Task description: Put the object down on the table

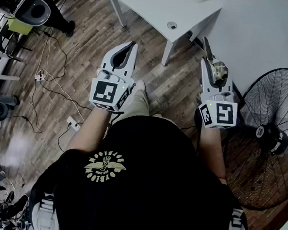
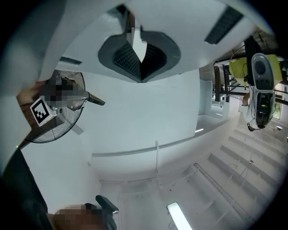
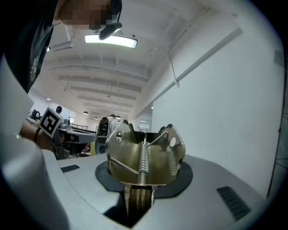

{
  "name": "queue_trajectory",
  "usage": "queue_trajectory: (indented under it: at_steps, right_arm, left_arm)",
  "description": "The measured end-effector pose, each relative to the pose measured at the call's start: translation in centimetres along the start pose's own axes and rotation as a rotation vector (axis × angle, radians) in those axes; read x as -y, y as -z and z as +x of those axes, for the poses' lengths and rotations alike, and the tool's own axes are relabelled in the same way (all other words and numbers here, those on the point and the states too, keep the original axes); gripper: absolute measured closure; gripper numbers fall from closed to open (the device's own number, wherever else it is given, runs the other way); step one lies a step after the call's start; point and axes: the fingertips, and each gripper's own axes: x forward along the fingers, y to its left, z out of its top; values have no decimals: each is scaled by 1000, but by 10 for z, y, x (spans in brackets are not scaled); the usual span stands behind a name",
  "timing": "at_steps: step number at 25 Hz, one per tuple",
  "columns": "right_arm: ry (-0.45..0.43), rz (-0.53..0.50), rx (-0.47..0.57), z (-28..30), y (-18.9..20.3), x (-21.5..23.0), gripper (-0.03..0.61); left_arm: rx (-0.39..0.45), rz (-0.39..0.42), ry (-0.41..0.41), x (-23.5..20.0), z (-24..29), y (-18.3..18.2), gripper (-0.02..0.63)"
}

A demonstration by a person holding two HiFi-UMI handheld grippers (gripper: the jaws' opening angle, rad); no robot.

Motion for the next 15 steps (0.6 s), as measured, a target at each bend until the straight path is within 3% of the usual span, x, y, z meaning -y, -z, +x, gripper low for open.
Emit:
queue_trajectory:
  at_steps: [15]
  right_arm:
    - [58, 6, -8, 90, 9, 29, 468]
  left_arm:
    - [7, -15, 77, -62, 95, 8, 606]
